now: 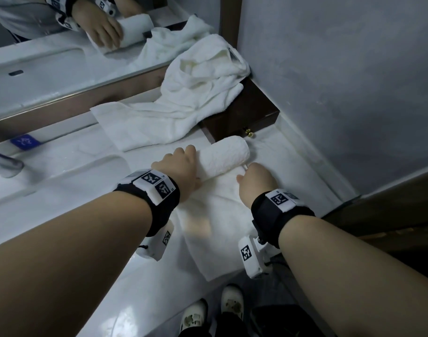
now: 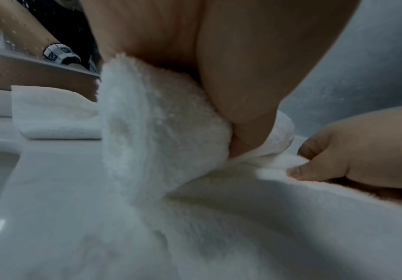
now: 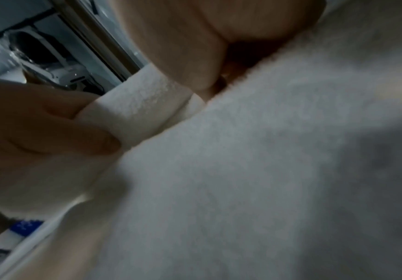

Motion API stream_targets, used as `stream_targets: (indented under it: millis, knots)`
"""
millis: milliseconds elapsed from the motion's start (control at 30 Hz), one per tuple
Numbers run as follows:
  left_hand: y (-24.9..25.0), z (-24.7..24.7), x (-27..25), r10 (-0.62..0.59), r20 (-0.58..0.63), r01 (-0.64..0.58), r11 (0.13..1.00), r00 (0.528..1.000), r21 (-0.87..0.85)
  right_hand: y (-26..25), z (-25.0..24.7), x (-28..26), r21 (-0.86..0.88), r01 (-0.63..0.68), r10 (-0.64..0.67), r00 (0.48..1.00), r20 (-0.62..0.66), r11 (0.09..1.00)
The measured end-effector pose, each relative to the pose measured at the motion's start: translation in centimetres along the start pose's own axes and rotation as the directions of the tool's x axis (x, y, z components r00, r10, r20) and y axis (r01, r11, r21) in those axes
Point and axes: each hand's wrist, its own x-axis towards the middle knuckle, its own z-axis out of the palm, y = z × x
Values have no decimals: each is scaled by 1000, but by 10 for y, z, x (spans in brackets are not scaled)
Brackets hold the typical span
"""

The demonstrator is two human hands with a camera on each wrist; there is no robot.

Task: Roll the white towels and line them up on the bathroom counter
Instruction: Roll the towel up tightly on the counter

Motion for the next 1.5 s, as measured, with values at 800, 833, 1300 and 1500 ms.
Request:
stream_targets:
  millis: [800, 833, 1300, 1500]
  knots:
    - [8, 30, 14, 11, -189, 17, 990, 982, 143, 15, -6, -32, -129, 261, -282, 939, -195, 957]
    - [7, 30, 14, 13, -188, 12, 991, 982, 133, 13, -5, -38, -153, 332, -354, 924, -148, 931]
    - [-28, 33, 15, 22, 13, -22, 1000, 1000, -11, 9, 35, -89, -149, 690, -674, 723, 149, 708]
    - [-36, 34, 1, -51, -29, 51, 999, 998, -1, 22, 48, -85, -149, 682, -623, 720, 307, 716]
